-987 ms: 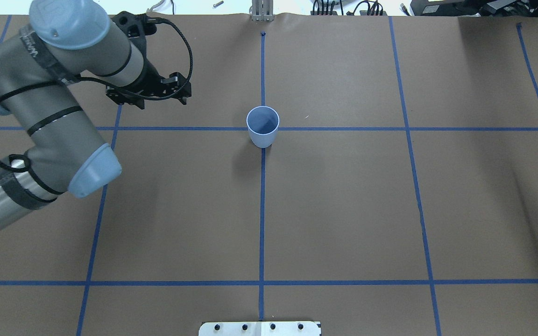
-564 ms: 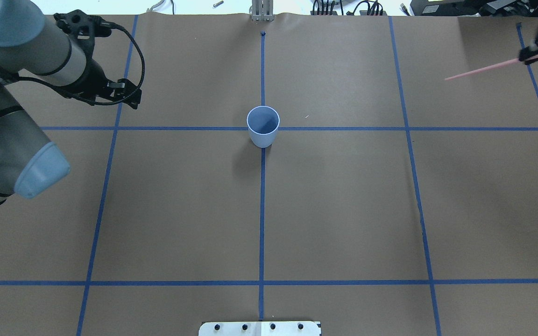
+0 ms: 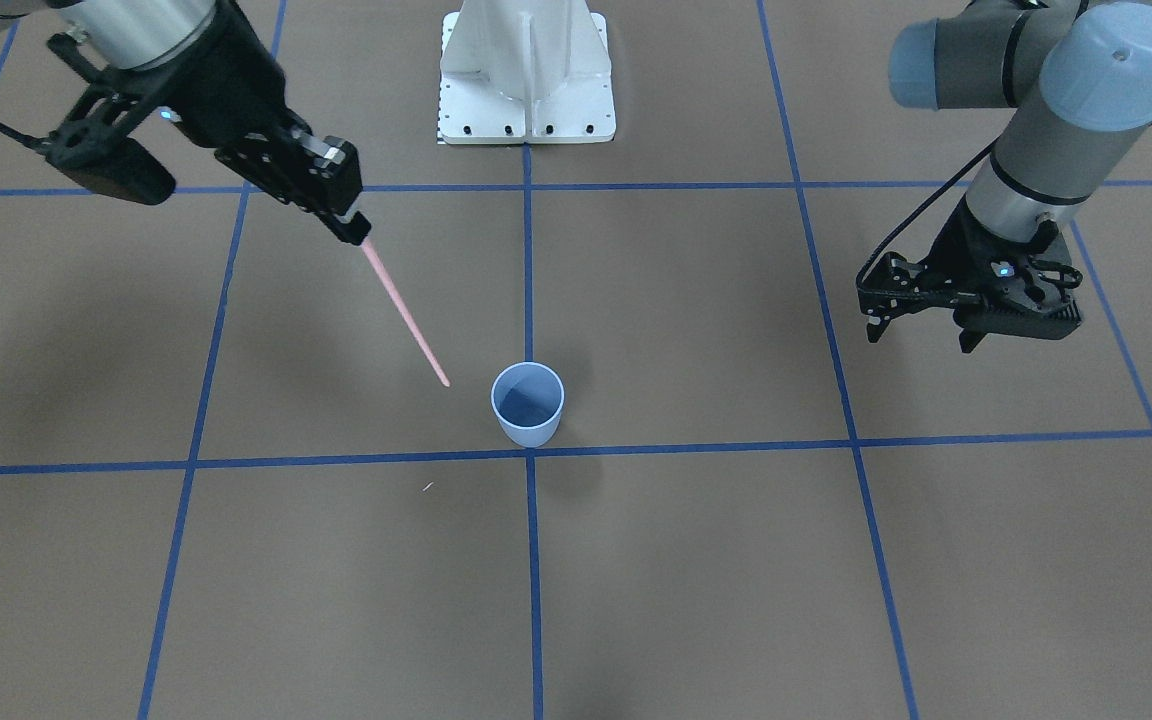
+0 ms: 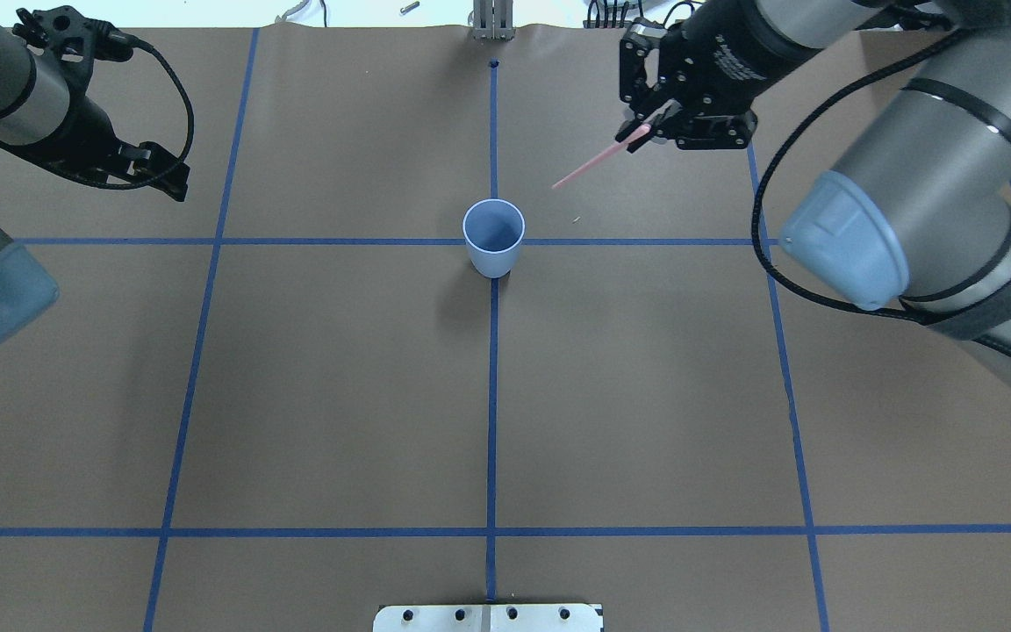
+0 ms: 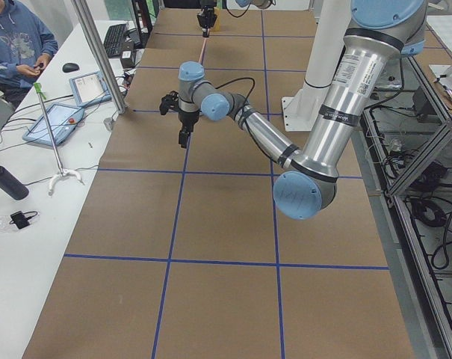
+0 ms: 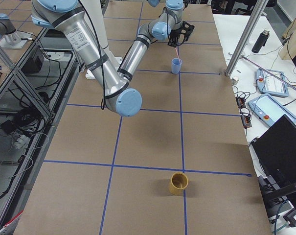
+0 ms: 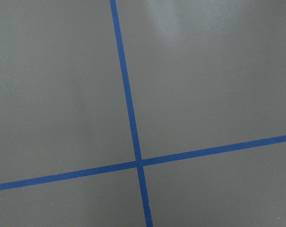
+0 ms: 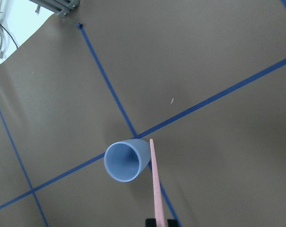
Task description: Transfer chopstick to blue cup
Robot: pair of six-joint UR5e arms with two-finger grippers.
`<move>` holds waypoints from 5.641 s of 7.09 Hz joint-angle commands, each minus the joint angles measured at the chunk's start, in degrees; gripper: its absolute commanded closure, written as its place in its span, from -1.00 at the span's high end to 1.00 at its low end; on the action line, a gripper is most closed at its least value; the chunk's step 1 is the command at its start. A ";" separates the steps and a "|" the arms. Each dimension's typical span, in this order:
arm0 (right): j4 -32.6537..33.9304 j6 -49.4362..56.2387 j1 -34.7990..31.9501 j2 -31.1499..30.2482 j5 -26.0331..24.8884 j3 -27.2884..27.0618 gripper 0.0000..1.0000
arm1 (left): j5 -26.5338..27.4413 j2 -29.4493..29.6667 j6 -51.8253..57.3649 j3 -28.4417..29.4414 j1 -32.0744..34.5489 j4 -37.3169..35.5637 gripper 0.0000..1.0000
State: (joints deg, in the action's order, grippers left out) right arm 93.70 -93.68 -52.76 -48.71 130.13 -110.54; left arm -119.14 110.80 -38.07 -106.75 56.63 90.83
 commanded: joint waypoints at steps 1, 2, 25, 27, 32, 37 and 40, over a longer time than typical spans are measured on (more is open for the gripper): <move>0.00 -2.82 3.61 3.80 -2.15 3.48 -1.00 | 0.04 -0.06 -0.07 -0.04 0.06 -0.03 0.97; 0.00 -2.82 6.41 3.80 -5.73 3.83 -1.00 | 0.05 -0.06 -0.51 -0.13 0.06 -0.03 0.97; -21.71 72.73 -28.26 -52.71 4.25 2.25 1.00 | -17.89 -17.10 26.64 1.90 26.16 0.23 0.97; -21.54 72.94 -30.46 -52.62 6.53 1.82 0.99 | -17.62 -18.34 25.95 2.42 26.08 0.14 0.97; -21.10 73.11 -30.04 -52.19 7.68 2.42 1.00 | -18.15 -17.82 22.88 1.54 25.64 1.71 0.97; -21.10 73.11 -28.81 -52.10 8.38 1.91 1.00 | -18.76 -19.57 22.69 3.48 24.85 6.29 0.97; -19.01 74.51 -27.13 -52.10 8.47 2.95 1.00 | -18.41 -18.78 23.48 3.83 24.67 6.47 0.97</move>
State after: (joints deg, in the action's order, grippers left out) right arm 73.15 -19.86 -80.25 -100.87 138.54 -108.24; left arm -137.68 91.71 -14.97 -103.06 81.38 97.19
